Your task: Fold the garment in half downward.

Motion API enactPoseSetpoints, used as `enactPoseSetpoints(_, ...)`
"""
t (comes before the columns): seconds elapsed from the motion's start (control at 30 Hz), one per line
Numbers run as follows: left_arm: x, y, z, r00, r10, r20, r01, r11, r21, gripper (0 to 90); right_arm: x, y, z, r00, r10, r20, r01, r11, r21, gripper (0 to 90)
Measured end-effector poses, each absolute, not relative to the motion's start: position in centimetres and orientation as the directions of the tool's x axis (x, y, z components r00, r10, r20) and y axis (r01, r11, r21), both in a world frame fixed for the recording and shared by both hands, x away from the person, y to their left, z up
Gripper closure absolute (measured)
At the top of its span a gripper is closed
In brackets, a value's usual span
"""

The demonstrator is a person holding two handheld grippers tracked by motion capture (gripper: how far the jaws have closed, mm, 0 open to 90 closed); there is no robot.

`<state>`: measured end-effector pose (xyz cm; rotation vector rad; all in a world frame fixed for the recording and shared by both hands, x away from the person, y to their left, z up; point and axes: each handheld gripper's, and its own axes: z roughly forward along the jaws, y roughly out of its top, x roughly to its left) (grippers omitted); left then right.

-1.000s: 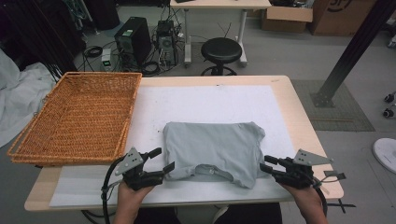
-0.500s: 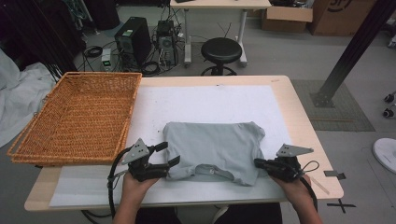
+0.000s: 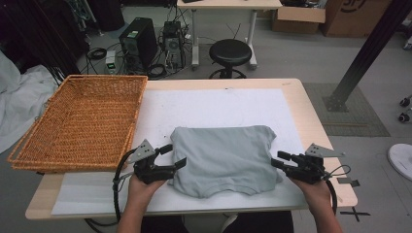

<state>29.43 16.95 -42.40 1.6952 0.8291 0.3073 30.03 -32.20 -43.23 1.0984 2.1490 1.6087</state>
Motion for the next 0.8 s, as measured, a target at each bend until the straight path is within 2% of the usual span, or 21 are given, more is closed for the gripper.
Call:
enactPoseSetpoints(0.07,29.6,17.0,-42.1,0.713,0.666,-0.218,0.355,-0.075,0.932,17.7,30.3,-32.5,-42.8,-0.658,0.718,0.227,0.41,0.088,0.908,36.0)
enactPoseSetpoints(0.13,29.7,17.0,-41.8,0.708,0.672,-0.217,0.354,-0.071,0.933,17.0,30.8,-32.7,-42.4,-0.629,0.747,0.216,0.389,0.062,0.919,33.5)
enactPoseSetpoints(0.33,30.2,17.3,-41.2,0.698,0.681,-0.223,0.343,-0.045,0.938,15.3,31.4,-32.3,-40.6,-0.623,0.766,0.158,0.31,0.056,0.949,31.3)
enactPoseSetpoints(0.47,30.3,17.5,-40.7,0.68,0.698,-0.225,0.342,-0.03,0.939,13.9,31.3,-32.3,-39.7,-0.615,0.782,0.105,0.247,0.064,0.967,25.7)
enactPoseSetpoints(0.8,29.4,17.8,-38.8,0.67,0.712,-0.208,0.317,-0.022,0.948,13.9,30.8,-33.0,-37.6,-0.632,0.771,0.083,0.157,0.022,0.987,17.0)
